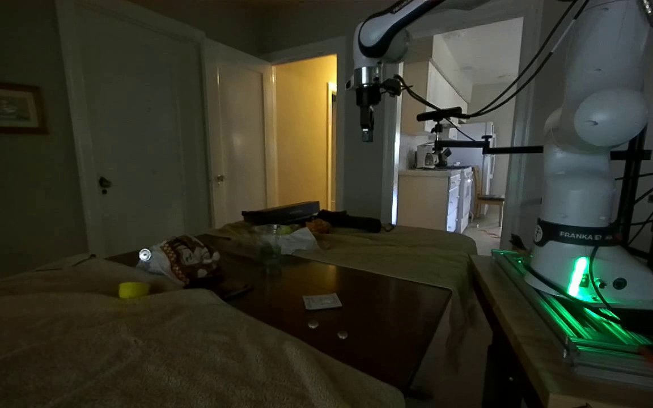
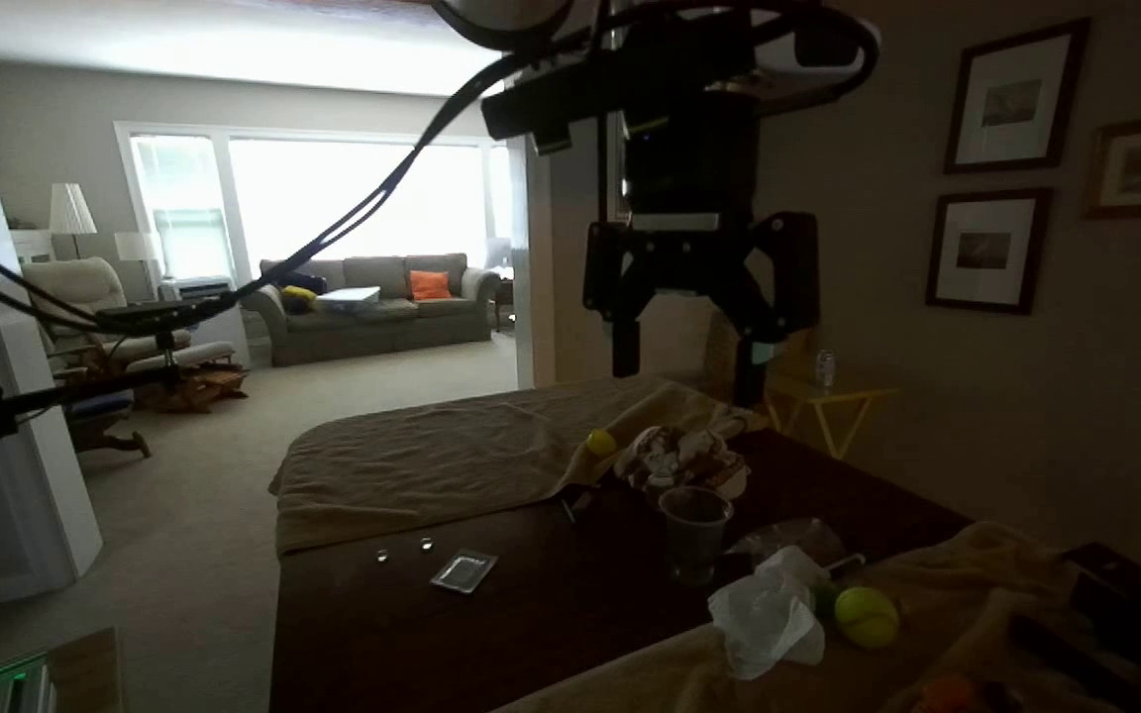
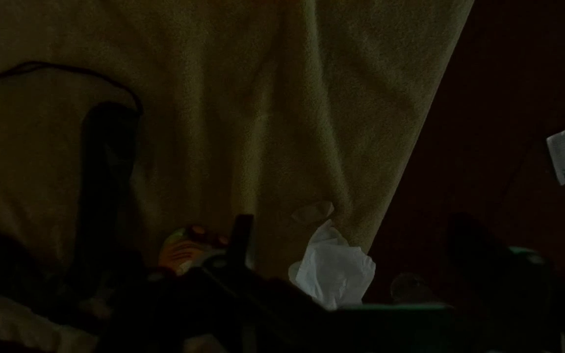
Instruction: Put the tennis ball in the clear cup.
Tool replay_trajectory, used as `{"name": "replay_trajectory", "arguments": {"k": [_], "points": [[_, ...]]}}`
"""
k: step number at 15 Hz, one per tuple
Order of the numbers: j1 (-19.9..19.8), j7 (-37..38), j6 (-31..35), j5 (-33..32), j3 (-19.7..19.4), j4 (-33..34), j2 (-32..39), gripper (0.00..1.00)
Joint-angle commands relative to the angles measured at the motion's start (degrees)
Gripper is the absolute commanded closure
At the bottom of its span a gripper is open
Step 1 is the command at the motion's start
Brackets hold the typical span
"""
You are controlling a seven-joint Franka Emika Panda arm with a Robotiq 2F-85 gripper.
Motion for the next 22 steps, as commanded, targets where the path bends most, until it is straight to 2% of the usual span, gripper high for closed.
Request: {"name": "replay_trajectory", "arguments": {"k": [1, 2, 5, 11, 14, 16, 22], "points": [[-1.11, -2.34, -4.73, 1.61, 2.25, 8.54, 5.92, 0.0], [-1.6, -0.36, -1.48, 0.09, 2.61, 3.55, 2.85, 0.0], [-1.65, -0.37, -2.75, 0.03, 3.35, 6.47, 5.07, 0.0], [-1.9, -0.7, -3.24, 0.02, 3.31, 6.96, 5.31, 0.0], [-2.88, -0.35, -3.83, 2.45, 3.32, 13.01, 12.08, 0.0], [-4.78, -0.57, -2.22, 2.61, 2.61, 14.64, 15.39, 0.0], [-10.69, -0.79, -2.3, 9.16, 5.08, 27.97, 29.53, 0.0]]}}
